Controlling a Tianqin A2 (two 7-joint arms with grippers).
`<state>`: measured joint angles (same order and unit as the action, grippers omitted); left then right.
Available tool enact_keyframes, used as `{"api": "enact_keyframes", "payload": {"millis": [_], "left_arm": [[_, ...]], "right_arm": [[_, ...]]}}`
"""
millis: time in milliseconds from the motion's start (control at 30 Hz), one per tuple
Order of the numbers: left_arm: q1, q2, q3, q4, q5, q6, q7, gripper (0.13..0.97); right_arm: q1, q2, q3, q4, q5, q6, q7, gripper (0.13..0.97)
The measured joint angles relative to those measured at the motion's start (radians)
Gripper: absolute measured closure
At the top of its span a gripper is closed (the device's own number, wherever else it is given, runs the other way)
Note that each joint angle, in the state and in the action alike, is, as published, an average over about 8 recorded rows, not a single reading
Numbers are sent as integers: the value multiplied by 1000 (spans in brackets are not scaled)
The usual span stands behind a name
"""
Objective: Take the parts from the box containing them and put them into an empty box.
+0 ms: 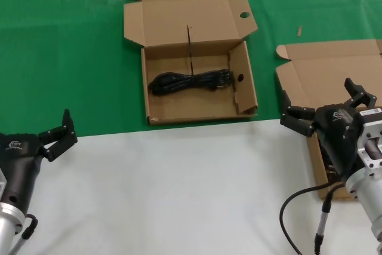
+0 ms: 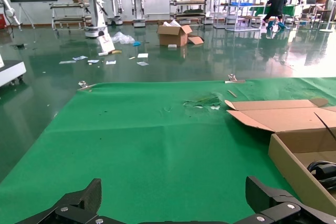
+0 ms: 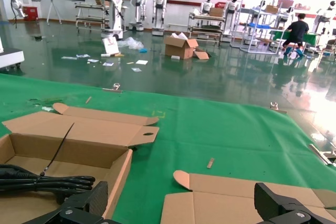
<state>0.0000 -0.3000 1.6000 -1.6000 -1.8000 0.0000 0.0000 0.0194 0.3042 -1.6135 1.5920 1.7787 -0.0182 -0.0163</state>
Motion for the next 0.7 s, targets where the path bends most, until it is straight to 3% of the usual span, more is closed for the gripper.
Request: {"api": "enact_keyframes", "payload": {"millis": [700], "left_arm": [[0, 0, 0, 0, 0, 0, 0, 132]], "right_arm": [[0, 0, 0, 0, 0, 0, 0, 129]]}}
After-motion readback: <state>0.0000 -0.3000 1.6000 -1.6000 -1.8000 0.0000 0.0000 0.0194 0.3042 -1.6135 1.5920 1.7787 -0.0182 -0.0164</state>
